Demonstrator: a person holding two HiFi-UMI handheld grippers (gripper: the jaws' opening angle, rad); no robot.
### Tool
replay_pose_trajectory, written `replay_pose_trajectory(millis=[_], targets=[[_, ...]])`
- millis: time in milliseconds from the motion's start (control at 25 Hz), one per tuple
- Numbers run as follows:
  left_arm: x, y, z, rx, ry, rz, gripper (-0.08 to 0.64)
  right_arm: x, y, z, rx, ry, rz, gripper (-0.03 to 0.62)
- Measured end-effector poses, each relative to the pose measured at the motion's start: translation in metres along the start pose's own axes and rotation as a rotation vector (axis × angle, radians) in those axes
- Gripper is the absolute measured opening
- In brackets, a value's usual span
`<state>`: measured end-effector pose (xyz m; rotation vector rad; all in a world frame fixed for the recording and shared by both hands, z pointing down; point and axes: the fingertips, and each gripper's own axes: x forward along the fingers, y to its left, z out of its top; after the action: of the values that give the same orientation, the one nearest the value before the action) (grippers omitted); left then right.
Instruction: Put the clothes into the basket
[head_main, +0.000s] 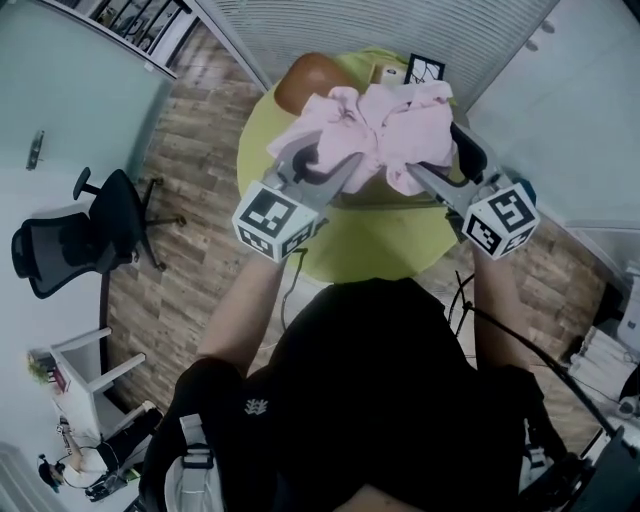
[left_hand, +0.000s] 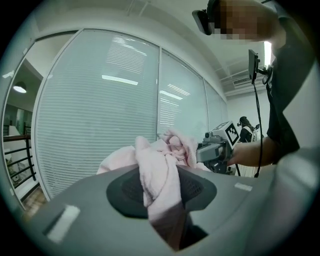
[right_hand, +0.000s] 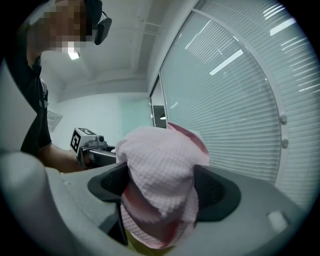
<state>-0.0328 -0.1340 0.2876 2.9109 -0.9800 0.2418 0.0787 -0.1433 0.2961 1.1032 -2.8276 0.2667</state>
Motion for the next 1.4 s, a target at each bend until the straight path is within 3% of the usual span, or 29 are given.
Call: replay_pose_trajectory(millis=[280,560,640,1400], targets=[[0.03,-0.024,0.006,0.023,0.01,-0.063,0.14,-0.03,-0.02,-0.005,0.023,0.007,-0.041,0.384],[0.055,-0.032,0.001,0.016,0.024,-0.092,0.14,-0.057,-0.043,-0.015,0.022,0.013,-0.108,0.159],[0.06,-0.03,-0.006,0.008,0.034,-0.093,0.14,-0.057,-0.048,-0.021,0.026,0.018,-0.12,0.124],[0.083,-0.029,-0.054,-0.085,0.132,-0.088,0.146,-0.051,-0.07,-0.063,0.104,0.094,-0.124,0.123]])
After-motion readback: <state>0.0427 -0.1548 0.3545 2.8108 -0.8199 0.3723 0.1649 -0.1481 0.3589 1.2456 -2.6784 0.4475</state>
